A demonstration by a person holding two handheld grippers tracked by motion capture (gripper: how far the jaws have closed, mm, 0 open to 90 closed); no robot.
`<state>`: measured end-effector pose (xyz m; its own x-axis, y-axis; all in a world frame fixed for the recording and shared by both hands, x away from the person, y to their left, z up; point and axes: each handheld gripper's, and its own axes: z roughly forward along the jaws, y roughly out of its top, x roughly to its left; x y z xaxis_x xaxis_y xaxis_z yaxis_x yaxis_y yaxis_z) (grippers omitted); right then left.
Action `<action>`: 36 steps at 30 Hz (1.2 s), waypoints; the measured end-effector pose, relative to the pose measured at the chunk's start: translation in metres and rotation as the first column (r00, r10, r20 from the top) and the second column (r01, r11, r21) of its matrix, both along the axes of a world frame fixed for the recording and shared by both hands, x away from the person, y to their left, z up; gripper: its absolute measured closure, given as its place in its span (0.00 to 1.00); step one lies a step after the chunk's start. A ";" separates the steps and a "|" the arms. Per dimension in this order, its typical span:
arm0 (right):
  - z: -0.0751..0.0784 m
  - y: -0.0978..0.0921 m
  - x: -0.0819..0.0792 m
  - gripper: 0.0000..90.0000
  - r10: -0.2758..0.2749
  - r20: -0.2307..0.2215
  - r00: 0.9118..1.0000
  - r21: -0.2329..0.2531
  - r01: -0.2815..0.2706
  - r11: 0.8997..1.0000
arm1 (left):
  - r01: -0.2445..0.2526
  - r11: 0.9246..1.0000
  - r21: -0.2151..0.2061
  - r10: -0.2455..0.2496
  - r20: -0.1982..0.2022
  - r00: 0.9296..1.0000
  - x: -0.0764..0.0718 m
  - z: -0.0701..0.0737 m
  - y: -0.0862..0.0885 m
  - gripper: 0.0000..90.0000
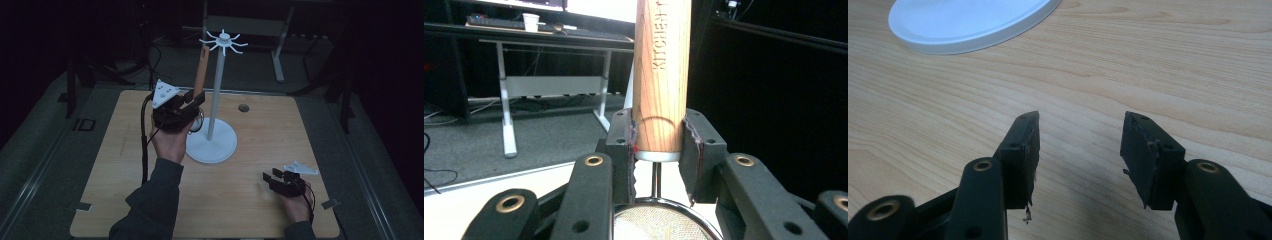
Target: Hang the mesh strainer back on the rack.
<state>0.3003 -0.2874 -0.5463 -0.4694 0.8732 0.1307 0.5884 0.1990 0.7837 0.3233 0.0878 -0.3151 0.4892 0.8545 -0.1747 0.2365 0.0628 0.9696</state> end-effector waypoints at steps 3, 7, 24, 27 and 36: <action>0.000 0.000 0.000 0.55 0.000 -0.001 1.000 0.001 0.000 1.000 | 0.000 1.000 0.002 0.000 -0.004 1.000 0.002 0.000 0.000 0.77; 0.000 0.000 0.000 0.55 0.000 0.000 1.000 0.001 0.000 1.000 | 0.000 1.000 -0.004 0.000 -0.011 1.000 0.005 0.000 -0.001 0.77; 0.000 -0.001 0.000 0.55 -0.001 0.001 1.000 0.002 0.001 1.000 | 0.017 1.000 -0.003 -0.017 -0.046 0.999 0.018 0.001 -0.007 0.77; 0.000 0.000 0.000 0.55 -0.001 0.001 1.000 0.002 0.001 1.000 | 0.024 1.000 -0.002 -0.024 -0.059 0.998 0.022 -0.001 -0.008 0.77; 0.000 -0.001 0.000 0.55 0.000 0.001 1.000 0.001 0.000 1.000 | 0.031 1.000 -0.006 -0.031 -0.072 0.997 0.024 -0.003 -0.007 0.73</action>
<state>0.2999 -0.2879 -0.5459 -0.4693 0.8732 0.1315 0.5877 0.1977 0.7845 0.3471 0.0812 -0.3183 0.5013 0.8383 -0.2141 0.3075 0.0586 0.9497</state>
